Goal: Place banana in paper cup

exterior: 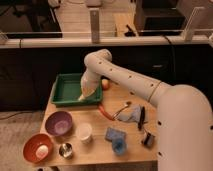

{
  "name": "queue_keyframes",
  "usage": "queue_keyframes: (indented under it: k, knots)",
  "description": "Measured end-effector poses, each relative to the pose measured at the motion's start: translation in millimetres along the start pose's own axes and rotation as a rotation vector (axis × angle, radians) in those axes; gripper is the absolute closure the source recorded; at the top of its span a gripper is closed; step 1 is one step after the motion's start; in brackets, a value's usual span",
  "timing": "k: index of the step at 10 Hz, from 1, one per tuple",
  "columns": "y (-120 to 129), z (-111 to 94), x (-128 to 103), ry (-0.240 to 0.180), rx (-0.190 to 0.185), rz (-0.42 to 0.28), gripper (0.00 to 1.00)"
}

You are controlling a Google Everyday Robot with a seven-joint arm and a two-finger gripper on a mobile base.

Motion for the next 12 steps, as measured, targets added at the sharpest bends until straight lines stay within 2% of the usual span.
queue_keyframes:
  k: [3,6,9,12]
  knots:
    - [-5.0,-8.0,-39.3,-0.044,0.058,-0.068,1.0]
    - [-6.2,-11.4,-70.8,-0.097,0.096,-0.13,1.0]
    - [-3.2,-17.9,-96.7,-0.139,0.122,-0.178,1.0]
    - [2.1,-27.7,-124.0,-0.167,0.128,-0.212,1.0]
